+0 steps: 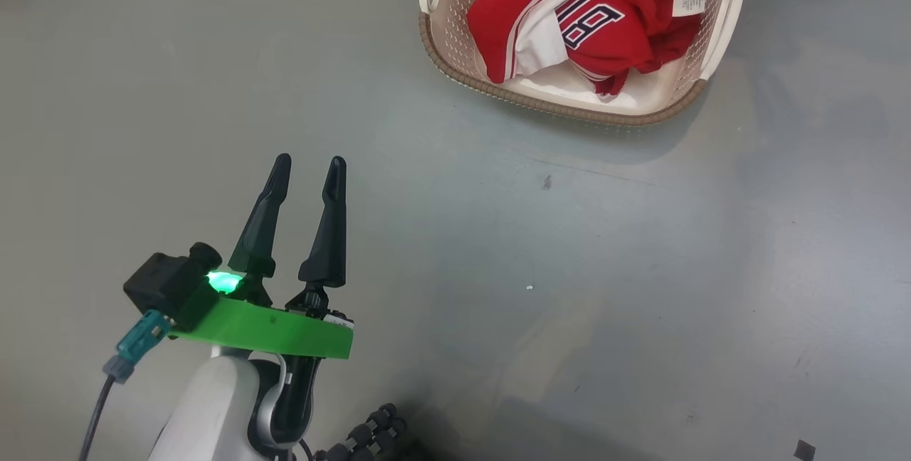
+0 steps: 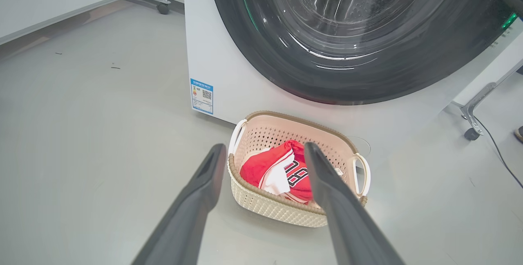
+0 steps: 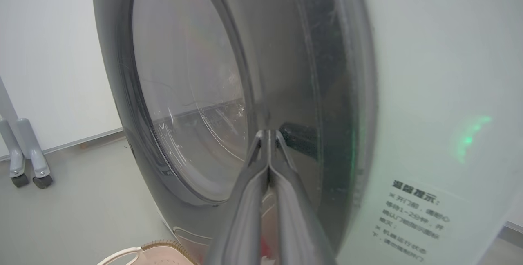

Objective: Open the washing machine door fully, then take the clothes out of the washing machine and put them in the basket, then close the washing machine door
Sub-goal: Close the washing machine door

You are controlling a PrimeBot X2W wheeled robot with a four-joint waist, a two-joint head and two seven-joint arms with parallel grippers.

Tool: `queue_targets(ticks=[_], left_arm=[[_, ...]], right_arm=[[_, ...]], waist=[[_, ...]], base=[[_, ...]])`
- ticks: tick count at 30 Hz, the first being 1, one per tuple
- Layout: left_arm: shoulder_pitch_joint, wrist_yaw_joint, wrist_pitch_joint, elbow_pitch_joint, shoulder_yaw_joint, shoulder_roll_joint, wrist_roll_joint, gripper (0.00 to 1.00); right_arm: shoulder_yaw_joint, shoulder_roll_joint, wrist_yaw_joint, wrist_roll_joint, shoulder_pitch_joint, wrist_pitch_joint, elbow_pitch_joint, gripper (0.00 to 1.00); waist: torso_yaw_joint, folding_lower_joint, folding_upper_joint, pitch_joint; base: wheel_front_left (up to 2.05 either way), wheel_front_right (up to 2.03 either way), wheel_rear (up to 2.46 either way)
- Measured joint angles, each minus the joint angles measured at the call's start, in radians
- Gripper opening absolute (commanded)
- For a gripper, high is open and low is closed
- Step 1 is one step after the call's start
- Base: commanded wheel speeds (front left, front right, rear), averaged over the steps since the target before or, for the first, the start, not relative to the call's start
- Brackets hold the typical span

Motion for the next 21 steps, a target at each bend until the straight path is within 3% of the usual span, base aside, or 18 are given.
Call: queue_targets(ticks=[11, 21], left_arm=[[-0.009, 0.0, 0.0, 0.002, -0.005, -0.001, -0.014, 1.0], [-0.026, 0.0, 0.0, 0.03, 0.004, -0.003, -0.014, 1.0]], right_arm=[[-0.011, 0.01, 0.0, -0.002, -0.048, -0.004, 0.043, 0.0], [-0.005, 0.027, -0.001, -0.002, -0.034, -0.072, 0.116, 0.0]], waist=[[0.016, -0.0001, 0.0, 0.019], [0.01, 0.0, 0.0, -0.008]], base=[[0.0, 0.0, 0.0], [0.0, 0.0, 0.0]])
